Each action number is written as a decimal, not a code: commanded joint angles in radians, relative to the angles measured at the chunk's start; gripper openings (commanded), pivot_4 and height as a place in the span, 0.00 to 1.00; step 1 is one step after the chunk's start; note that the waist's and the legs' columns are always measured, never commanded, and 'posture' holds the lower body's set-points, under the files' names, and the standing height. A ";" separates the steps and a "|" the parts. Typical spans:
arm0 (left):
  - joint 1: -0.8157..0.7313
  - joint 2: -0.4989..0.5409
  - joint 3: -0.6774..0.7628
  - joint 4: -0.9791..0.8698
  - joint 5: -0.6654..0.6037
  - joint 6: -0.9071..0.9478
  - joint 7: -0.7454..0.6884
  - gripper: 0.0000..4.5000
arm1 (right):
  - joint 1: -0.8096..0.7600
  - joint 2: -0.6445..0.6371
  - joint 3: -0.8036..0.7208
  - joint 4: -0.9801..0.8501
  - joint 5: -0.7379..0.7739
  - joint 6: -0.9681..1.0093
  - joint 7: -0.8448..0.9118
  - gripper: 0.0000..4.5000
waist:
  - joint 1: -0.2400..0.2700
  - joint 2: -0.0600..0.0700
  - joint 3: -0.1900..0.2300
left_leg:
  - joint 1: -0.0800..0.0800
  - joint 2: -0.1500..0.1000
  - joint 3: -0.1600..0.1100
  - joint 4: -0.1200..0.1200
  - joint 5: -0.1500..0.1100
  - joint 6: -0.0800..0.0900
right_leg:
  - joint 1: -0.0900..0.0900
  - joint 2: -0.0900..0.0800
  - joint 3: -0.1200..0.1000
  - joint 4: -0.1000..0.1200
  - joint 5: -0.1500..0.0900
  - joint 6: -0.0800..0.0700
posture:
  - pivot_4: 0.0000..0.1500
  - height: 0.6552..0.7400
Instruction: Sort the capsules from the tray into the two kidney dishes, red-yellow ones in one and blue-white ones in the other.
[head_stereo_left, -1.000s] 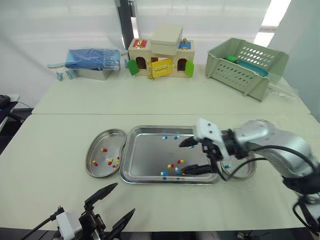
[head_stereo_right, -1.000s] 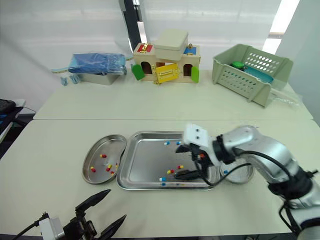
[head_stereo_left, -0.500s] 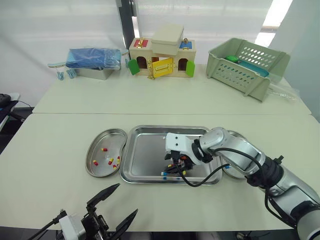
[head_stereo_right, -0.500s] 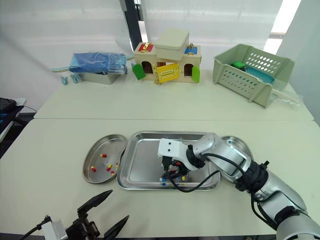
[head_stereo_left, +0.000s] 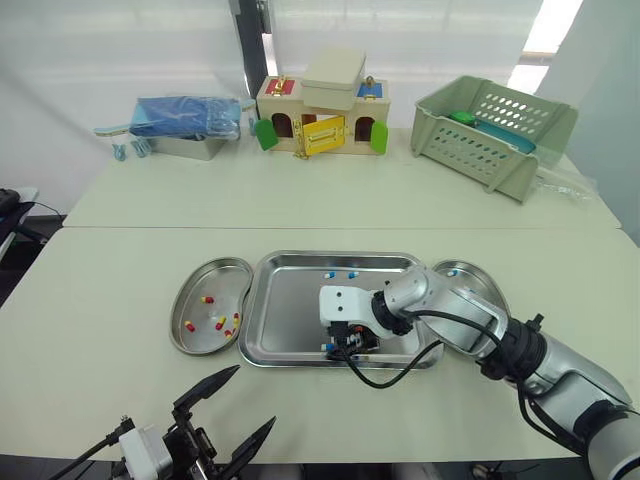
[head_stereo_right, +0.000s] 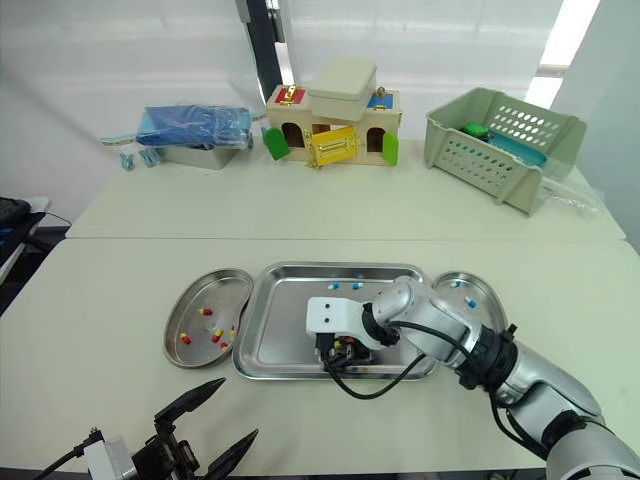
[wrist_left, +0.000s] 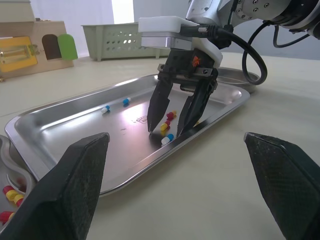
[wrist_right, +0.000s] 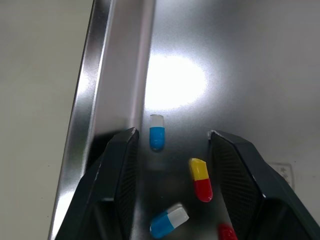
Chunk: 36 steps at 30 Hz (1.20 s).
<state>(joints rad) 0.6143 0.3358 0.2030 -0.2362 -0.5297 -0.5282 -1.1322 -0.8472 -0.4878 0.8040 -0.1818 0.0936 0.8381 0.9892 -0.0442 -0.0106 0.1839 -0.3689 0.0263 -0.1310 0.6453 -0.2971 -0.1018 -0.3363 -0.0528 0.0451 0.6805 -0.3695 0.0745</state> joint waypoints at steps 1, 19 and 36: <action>0.011 0.016 -0.003 -0.011 -0.013 -0.007 0.010 1.00 | -0.016 0.012 0.005 0.002 -0.033 -0.022 0.015 0.55 | -0.001 0.000 0.000 | 0.000 0.000 0.000 0.000 0.000 0.000 | 0.000 0.000 0.000 0.000 0.000 0.000 | 1.00 1.00; 0.001 0.033 -0.009 -0.009 -0.015 0.003 0.026 1.00 | 0.019 0.044 -0.050 0.006 -0.050 -0.046 0.048 0.00 | -0.002 0.000 0.000 | 0.000 0.000 0.000 0.000 0.000 0.000 | 0.000 0.000 0.000 0.000 0.000 0.000 | 1.00 1.00; -0.172 0.160 -0.128 0.024 -0.079 0.043 -0.185 1.00 | 0.431 -0.370 -0.763 -0.326 0.277 0.063 0.101 0.00 | 0.015 0.000 0.000 | -0.004 -0.001 -0.001 0.000 0.000 0.000 | 0.000 0.000 -0.001 -0.001 0.000 0.000 | 1.00 1.00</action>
<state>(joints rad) 0.4488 0.4870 0.0883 -0.2153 -0.5852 -0.4856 -1.2828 -0.4443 -0.8223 0.1424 -0.4548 0.3371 0.8917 1.0825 -0.0289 -0.0105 0.1840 -0.3728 0.0257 -0.1311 0.6455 -0.2972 -0.1016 -0.3367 -0.0529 0.0439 0.6790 -0.3695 0.0745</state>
